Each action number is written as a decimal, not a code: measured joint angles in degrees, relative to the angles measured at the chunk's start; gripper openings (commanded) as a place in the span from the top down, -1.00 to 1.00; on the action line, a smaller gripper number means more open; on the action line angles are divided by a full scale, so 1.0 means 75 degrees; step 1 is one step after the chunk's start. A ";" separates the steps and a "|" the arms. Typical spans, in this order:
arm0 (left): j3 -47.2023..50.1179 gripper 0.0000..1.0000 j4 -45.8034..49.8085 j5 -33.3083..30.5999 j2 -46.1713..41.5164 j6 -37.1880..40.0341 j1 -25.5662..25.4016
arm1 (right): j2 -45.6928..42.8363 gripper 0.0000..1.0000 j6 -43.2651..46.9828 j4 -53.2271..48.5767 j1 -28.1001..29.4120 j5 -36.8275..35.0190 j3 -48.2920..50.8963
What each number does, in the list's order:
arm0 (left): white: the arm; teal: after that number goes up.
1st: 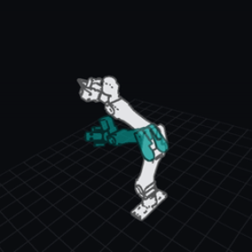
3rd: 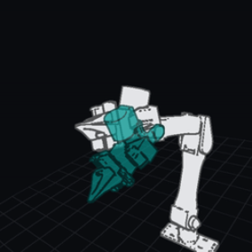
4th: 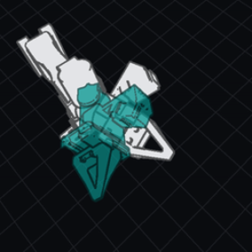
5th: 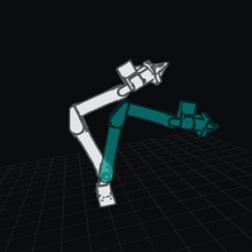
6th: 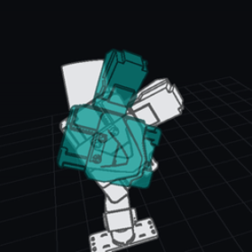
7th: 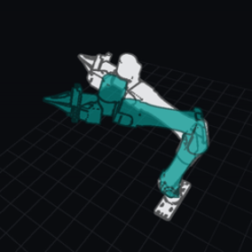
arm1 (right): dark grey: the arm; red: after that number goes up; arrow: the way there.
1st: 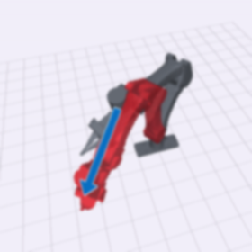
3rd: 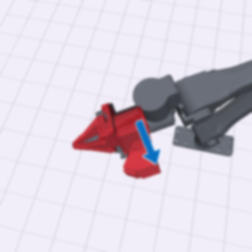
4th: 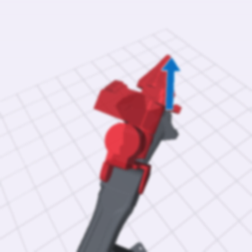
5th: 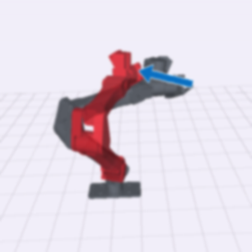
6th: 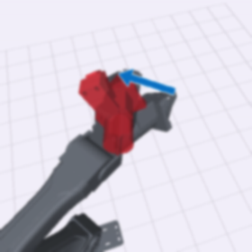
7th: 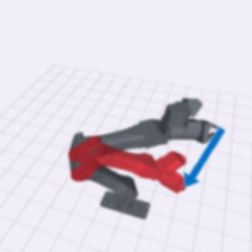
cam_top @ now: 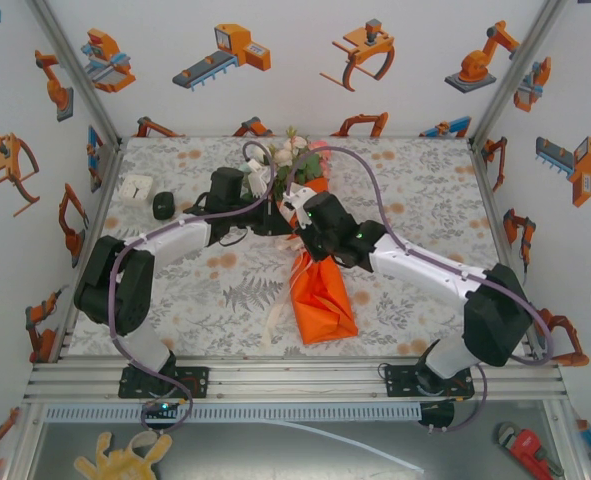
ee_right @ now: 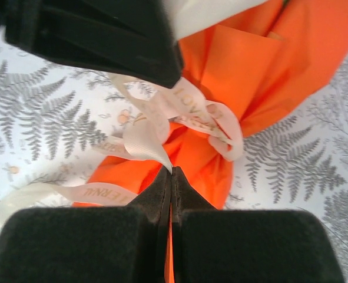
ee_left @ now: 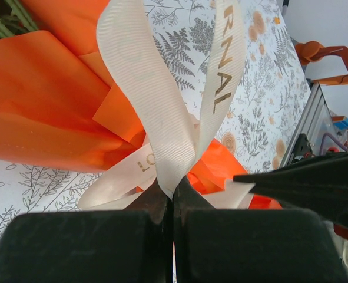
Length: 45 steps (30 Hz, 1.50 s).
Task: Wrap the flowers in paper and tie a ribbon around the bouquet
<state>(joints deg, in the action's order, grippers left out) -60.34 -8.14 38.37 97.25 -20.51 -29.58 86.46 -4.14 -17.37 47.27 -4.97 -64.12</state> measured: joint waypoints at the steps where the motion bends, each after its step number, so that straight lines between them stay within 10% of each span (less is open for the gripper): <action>1: 0.0015 1.00 0.0003 0.0000 0.0000 0.0000 -0.0003 | 0.0015 1.00 0.0064 -0.0009 0.0000 -0.0122 0.0000; 19: 0.0032 1.00 0.0003 -0.0003 0.0003 -0.0003 -0.0009 | 0.0901 0.41 0.0280 0.0376 0.0000 -0.1396 0.0000; 45: 0.0122 0.90 -0.0128 -0.0050 0.0009 -0.0099 -0.0052 | 0.0714 0.06 -0.0889 0.0239 -0.0417 -0.1539 0.0064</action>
<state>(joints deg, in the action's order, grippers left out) -59.42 -9.10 38.00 97.32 -21.26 -29.98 91.81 -10.81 -15.57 44.14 -16.51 -63.64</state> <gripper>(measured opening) 0.032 0.474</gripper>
